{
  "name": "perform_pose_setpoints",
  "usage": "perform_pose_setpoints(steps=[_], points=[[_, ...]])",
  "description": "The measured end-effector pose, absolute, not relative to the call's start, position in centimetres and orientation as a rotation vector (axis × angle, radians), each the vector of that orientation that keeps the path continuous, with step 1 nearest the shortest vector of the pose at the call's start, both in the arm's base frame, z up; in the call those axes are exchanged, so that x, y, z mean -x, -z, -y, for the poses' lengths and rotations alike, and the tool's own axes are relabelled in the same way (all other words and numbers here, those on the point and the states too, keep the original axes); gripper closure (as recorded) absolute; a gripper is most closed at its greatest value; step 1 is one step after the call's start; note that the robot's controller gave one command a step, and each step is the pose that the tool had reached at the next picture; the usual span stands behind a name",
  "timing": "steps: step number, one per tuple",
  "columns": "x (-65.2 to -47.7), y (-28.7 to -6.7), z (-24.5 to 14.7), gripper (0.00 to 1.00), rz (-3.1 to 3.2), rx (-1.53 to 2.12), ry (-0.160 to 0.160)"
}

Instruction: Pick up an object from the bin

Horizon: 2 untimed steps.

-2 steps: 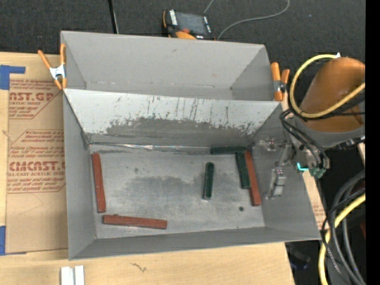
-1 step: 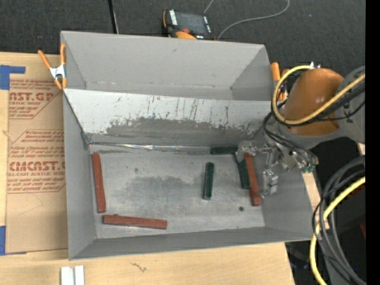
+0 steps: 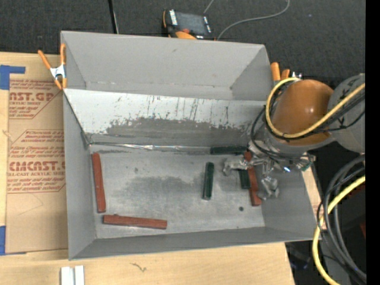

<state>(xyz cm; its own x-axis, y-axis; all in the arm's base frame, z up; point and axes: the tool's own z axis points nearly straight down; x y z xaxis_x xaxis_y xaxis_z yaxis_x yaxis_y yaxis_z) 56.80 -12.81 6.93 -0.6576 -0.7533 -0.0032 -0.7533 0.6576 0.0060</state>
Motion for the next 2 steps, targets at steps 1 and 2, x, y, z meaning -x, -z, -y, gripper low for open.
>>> perform_pose_setpoints(steps=[1, 2], points=[[-57.28, -7.04, 10.33, 0.00, -2.124, 2.299, -0.018], [-57.43, -7.32, 11.25, 1.00, -2.134, 2.300, 0.002]])
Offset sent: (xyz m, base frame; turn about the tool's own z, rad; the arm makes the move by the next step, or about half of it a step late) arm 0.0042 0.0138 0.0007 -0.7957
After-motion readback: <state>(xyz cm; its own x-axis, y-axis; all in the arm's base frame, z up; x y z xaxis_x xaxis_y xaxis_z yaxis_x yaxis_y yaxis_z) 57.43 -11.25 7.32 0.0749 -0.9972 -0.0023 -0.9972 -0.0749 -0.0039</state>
